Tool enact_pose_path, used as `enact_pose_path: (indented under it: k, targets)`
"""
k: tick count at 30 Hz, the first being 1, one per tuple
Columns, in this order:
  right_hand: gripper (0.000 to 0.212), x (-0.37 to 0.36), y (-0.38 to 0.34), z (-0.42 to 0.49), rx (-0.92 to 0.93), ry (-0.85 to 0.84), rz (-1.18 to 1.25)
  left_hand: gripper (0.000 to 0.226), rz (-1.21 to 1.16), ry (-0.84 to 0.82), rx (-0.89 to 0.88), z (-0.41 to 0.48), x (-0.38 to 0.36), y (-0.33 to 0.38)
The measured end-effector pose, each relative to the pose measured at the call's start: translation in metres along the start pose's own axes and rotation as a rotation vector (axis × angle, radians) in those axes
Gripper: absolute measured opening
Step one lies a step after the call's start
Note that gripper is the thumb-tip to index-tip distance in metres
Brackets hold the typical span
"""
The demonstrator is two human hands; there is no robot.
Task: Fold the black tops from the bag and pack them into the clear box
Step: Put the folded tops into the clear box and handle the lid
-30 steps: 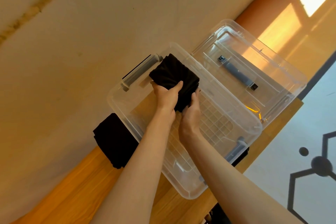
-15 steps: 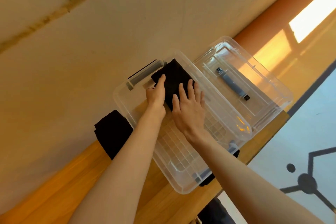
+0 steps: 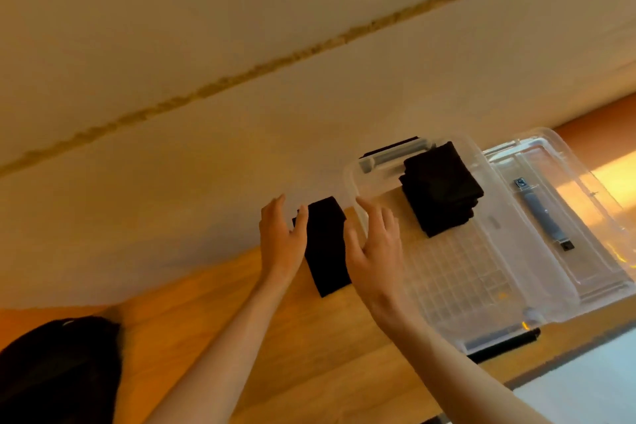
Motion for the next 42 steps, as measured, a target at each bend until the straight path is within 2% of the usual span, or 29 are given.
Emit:
enact_pose_path:
  k: [2,3,5,7,9,12,15,17,24,34,37,40,42]
  targets:
    - [0.043,-0.02,0.002,-0.028,-0.126,0.013,0.076,0.067,0.009,-0.064,0.061,0.013,-0.002,-0.02]
    - [0.047,-0.03,0.005,-0.04,-0.126,0.023,0.018,0.071,0.035,-0.102,0.071,0.021,-0.006,-0.028]
    - [0.056,-0.054,0.016,-0.055,-0.008,0.003,-0.179,0.076,0.144,-0.197,0.053,0.035,-0.015,-0.045]
    - [0.059,-0.077,0.03,-0.061,0.046,-0.077,-0.27,0.078,0.196,-0.311,0.048,0.044,-0.026,-0.06]
    - [0.059,-0.093,0.044,-0.064,0.022,-0.094,-0.353,0.075,0.146,-0.401,0.059,0.048,-0.034,-0.073]
    - [0.057,-0.101,0.056,-0.068,-0.11,0.006,-0.354,0.059,0.063,-0.469,0.031,0.042,-0.039,-0.081]
    - [0.047,-0.102,0.057,-0.074,-0.303,0.167,-0.214,0.055,0.042,-0.474,-0.017,0.034,-0.034,-0.084]
    - [0.041,-0.108,0.056,-0.078,-0.425,0.184,-0.094,0.057,0.033,-0.469,-0.041,0.029,-0.029,-0.087]
    - [0.047,-0.11,0.052,-0.083,-0.576,0.215,0.122,0.055,-0.017,-0.439,-0.053,0.017,-0.026,-0.087]
    - [0.053,-0.108,0.055,-0.078,-0.659,0.266,0.342,0.061,-0.226,-0.419,0.226,0.025,-0.031,-0.097]
    - [0.052,-0.111,0.062,-0.081,-0.647,0.272,0.372,0.053,-0.316,-0.374,0.261,0.018,-0.031,-0.095]
    - [0.052,-0.109,0.064,-0.085,-0.632,0.266,0.398,0.038,-0.511,-0.325,0.331,0.005,-0.028,-0.09]
    - [0.052,-0.107,0.065,-0.088,-0.613,0.262,0.391,0.039,-0.571,-0.333,0.368,-0.001,-0.026,-0.088]
Point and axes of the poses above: each hand's wrist, its own z-axis towards the middle knuckle, its own x-axis out of the back of the hand, y = z × x, the point moved 4 cm from there along z, towards the middle knuckle, and after that the axes turned 13 degrees about -z, right-handed, at the moved point
